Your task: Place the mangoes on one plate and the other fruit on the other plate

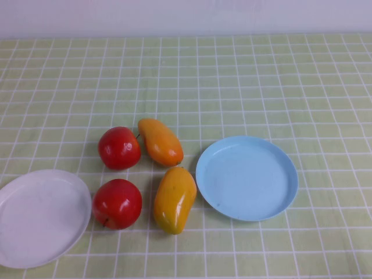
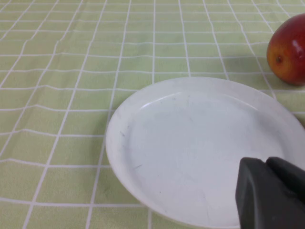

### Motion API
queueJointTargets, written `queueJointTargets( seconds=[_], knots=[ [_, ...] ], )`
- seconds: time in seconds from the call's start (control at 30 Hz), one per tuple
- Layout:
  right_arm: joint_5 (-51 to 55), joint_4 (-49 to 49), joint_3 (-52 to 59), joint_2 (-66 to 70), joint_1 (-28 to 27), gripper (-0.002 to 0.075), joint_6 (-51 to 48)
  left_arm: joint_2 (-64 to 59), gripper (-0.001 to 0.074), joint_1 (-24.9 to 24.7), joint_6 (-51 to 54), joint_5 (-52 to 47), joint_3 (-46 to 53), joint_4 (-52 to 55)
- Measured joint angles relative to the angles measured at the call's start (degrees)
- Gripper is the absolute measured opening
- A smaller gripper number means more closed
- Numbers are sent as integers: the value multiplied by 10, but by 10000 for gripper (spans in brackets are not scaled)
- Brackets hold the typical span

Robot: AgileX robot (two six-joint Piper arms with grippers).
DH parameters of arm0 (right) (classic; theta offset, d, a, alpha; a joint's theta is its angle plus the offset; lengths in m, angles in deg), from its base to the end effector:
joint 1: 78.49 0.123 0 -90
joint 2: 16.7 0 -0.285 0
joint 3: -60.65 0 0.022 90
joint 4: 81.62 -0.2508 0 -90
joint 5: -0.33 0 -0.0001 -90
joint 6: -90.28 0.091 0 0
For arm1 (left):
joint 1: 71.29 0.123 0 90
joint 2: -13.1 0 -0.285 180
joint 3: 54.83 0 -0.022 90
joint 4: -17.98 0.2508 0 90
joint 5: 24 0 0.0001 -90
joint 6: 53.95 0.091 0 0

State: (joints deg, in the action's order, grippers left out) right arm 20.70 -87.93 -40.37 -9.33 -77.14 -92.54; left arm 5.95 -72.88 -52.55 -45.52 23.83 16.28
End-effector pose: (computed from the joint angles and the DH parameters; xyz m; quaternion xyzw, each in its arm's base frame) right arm 0.0533 0.0047 0.1714 0.0008 0.8017 0.0385 0.5964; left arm 0.0525 -0.0025 0.1716 0.0131 0.8054 -0.0135 0.5924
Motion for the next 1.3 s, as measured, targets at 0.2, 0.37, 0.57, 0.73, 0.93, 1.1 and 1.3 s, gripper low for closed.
queueJointTargets(
  seconds=[0.2,0.37,0.57,0.73,0.93,1.1,1.3],
  knots=[
    [0,0,0,0,0,-17,0,0,-2,0,0,0,0,0],
    [0,0,0,0,0,-16,0,0,-2,0,0,1,0,-1],
    [0,0,0,0,0,-16,0,0,-2,0,-10,1,0,-1],
    [0,0,0,0,0,-16,0,0,-2,0,-79,6,0,-2],
    [0,0,0,0,0,-16,0,0,-1,0,-207,70,0,-21],
    [0,0,0,0,0,-16,0,0,-2,0,-229,94,0,-26],
    [0,0,0,0,0,-17,0,0,-1,0,-283,124,0,-42]
  ],
)
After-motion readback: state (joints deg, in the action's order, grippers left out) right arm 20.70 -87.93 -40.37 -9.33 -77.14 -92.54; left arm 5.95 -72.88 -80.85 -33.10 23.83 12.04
